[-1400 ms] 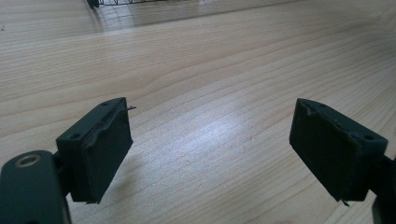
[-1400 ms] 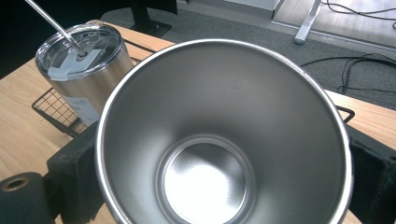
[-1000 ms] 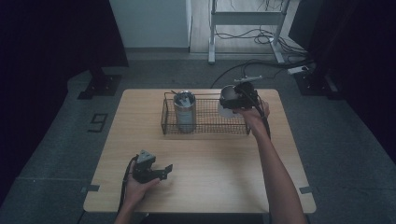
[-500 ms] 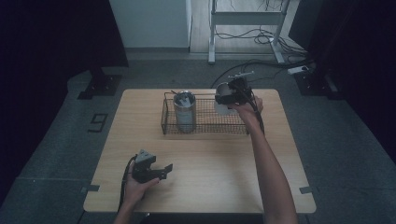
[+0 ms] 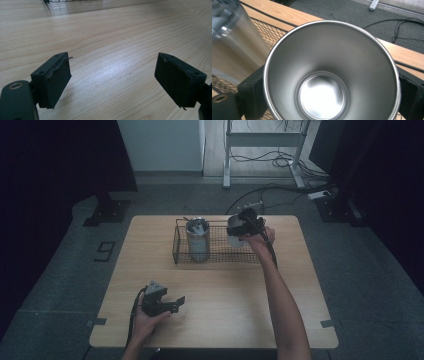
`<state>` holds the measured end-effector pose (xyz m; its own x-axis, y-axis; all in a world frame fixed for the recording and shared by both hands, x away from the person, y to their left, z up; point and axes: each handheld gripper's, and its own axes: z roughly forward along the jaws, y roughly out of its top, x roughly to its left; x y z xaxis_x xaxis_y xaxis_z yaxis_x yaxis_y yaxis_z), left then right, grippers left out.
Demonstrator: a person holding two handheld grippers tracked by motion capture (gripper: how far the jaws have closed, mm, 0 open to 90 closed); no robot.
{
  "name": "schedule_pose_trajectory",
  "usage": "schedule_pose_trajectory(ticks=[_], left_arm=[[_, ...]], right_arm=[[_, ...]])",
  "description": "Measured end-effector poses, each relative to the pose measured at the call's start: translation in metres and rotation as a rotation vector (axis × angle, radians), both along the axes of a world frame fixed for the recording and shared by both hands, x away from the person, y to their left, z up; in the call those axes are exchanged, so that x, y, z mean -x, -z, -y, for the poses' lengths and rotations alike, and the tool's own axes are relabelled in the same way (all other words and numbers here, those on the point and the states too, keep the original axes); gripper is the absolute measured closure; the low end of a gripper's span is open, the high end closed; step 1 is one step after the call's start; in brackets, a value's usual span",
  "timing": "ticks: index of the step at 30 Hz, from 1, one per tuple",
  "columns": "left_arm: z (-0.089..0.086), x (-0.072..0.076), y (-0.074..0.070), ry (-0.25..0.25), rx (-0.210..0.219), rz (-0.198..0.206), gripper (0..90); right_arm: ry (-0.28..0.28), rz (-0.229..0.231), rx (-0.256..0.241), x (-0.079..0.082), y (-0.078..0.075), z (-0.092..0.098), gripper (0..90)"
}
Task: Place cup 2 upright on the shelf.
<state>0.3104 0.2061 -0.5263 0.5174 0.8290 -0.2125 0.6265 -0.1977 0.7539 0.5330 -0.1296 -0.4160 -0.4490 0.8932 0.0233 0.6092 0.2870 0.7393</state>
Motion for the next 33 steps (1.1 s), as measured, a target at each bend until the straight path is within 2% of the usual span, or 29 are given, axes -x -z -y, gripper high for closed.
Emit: schedule_pose_trajectory(ticks=[13,24,33], left_arm=[[0.001,0.0,0.002,0.008,-0.002,-0.005,13.6],[0.002,0.0,0.003,0.012,-0.005,-0.01,13.8],[0.001,-0.001,0.003,0.011,-0.002,-0.014,13.8]], right_arm=[[0.023,-0.022,0.013,-0.009,0.019,0.003,6.2],[0.032,-0.055,0.065,-0.014,0.036,-0.001,6.1],[0.037,-0.076,0.083,-0.016,0.043,-0.004,6.0]])
